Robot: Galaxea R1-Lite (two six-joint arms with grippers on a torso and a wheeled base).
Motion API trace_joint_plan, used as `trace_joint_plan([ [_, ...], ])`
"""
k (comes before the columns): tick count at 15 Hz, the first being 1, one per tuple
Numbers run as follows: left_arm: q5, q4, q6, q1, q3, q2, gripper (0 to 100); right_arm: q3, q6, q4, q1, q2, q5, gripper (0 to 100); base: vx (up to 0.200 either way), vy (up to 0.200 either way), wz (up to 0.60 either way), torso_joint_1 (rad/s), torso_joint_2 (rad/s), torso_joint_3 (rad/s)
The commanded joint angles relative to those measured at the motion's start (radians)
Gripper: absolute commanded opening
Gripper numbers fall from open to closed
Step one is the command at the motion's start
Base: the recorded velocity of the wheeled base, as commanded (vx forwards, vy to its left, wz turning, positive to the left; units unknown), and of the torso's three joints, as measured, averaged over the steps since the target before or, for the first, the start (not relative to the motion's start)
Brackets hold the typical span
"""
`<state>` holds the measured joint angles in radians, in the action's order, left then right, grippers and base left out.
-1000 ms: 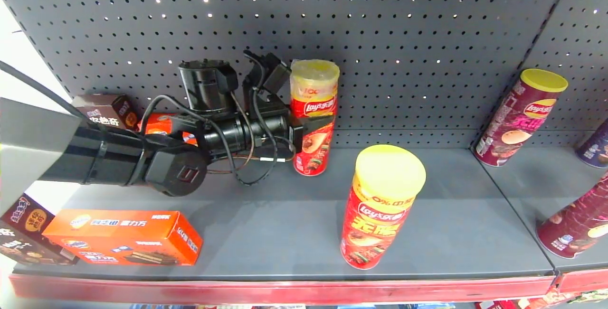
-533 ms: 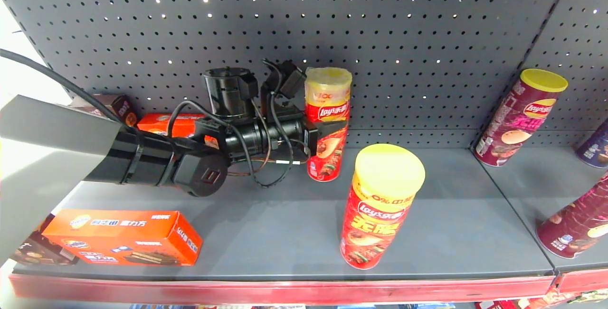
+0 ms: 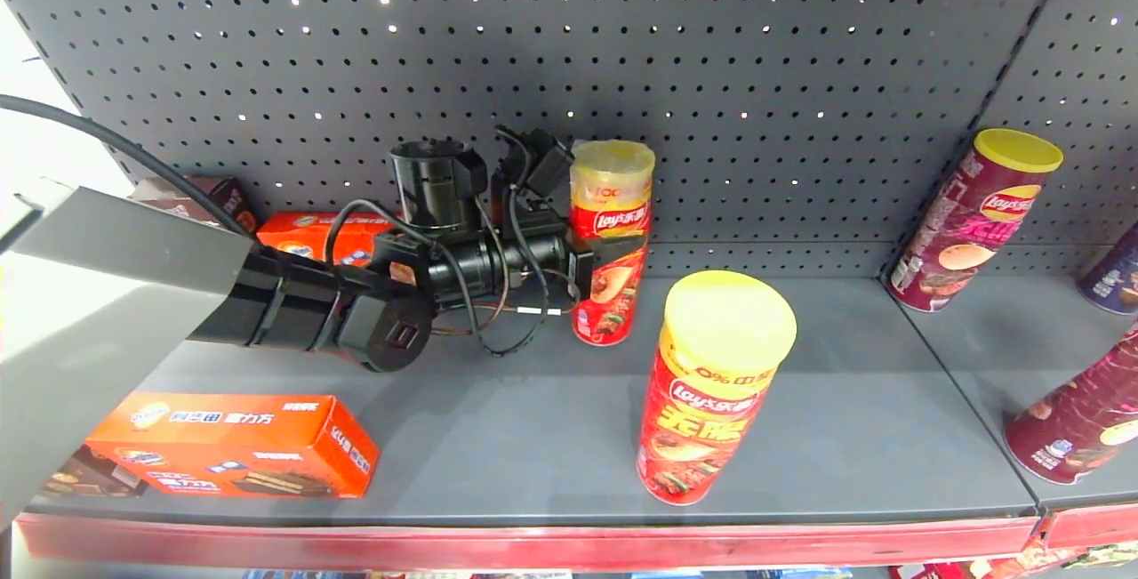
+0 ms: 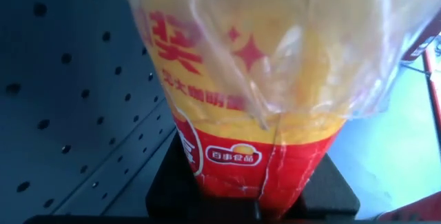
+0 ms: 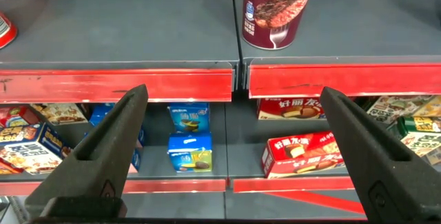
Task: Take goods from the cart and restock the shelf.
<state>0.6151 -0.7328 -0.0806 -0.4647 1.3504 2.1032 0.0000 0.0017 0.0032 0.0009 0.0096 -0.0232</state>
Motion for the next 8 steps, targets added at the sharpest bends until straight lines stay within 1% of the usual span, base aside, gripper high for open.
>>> trace_joint_plan([
  [1, 0.0, -0.002, -0.002, 0.001, -0.001, 0.008, 100, 0.0, 0.0, 0.0, 0.001, 0.003, 0.0, 100, 0.0, 0.0, 0.0, 0.0, 0.0, 0.0],
  [3, 0.0, -0.023, -0.001, 0.001, -0.002, 0.015, 100, 0.0, 0.0, 0.0, 0.001, 0.003, 0.0, 100, 0.0, 0.0, 0.0, 0.0, 0.0, 0.0],
  [6, -0.002, -0.023, 0.002, 0.001, -0.013, 0.011, 100, 0.0, 0.0, 0.0, 0.001, 0.003, 0.0, 100, 0.0, 0.0, 0.0, 0.0, 0.0, 0.0],
  [8, -0.002, -0.017, 0.005, 0.012, -0.05, -0.035, 100, 0.0, 0.0, 0.0, 0.001, 0.003, 0.0, 100, 0.0, 0.0, 0.0, 0.0, 0.0, 0.0],
])
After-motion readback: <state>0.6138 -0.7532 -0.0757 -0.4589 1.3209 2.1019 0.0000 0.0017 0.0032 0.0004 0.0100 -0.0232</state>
